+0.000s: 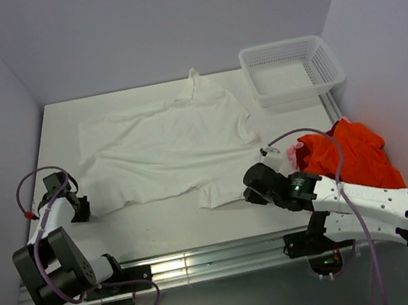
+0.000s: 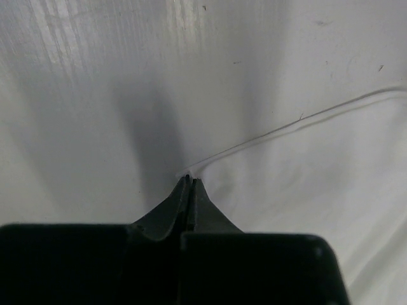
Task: Roll the t-shirts
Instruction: Fold the tshirt
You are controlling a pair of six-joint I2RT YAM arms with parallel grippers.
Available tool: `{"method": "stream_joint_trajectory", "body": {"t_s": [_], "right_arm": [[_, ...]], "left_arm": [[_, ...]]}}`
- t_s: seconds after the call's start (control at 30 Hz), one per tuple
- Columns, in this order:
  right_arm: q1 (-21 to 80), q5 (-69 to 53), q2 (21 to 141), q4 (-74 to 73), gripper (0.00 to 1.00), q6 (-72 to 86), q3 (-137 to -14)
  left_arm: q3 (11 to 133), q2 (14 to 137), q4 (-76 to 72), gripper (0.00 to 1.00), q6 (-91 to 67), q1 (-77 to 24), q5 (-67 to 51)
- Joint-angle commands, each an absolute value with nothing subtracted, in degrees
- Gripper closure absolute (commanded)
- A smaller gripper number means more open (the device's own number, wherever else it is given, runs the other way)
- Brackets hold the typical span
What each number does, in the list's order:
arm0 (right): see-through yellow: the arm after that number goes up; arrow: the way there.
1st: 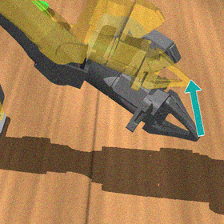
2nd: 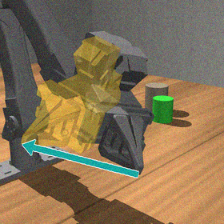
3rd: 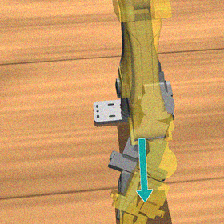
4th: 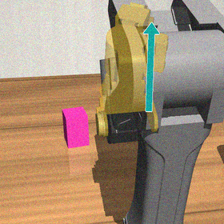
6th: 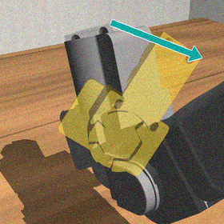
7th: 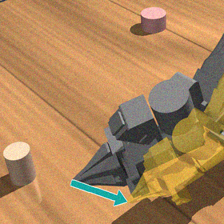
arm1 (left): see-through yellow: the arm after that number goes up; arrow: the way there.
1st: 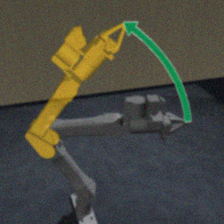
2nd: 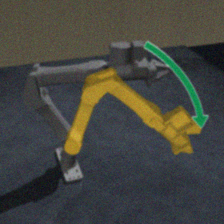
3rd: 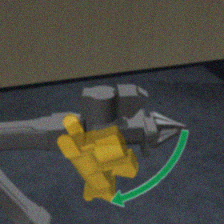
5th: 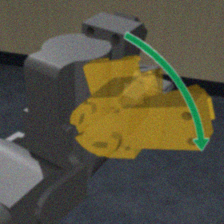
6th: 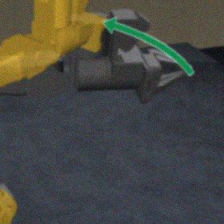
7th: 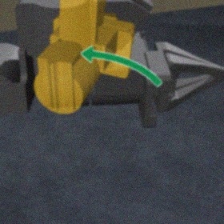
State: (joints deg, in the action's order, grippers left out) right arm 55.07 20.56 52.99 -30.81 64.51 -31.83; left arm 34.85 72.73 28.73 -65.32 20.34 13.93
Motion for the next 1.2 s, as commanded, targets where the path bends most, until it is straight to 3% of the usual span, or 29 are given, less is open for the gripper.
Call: {"method": "stream_joint_trajectory", "body": {"t_s": [0.0,0.4,0.8,1.17], "right_arm": [[54.8,25.1,49.7,-38.8,1.0,65.3,-35.2],[54.7,28.1,38.6,-49.0,1.0,65.6,-37.5],[54.2,27.8,43.8,-46.8,1.0,61.0,-40.3],[48.0,20.1,54.0,-41.1,1.0,46.6,-47.1]], "left_arm": [[34.5,72.8,28.0,1.0,-64.1,20.6,12.0],[38.5,70.9,31.5,1.0,-61.9,20.7,11.4],[43.1,68.6,37.3,1.0,-57.1,24.3,11.1],[46.3,68.9,39.0,1.0,-55.5,28.3,10.7]]}}
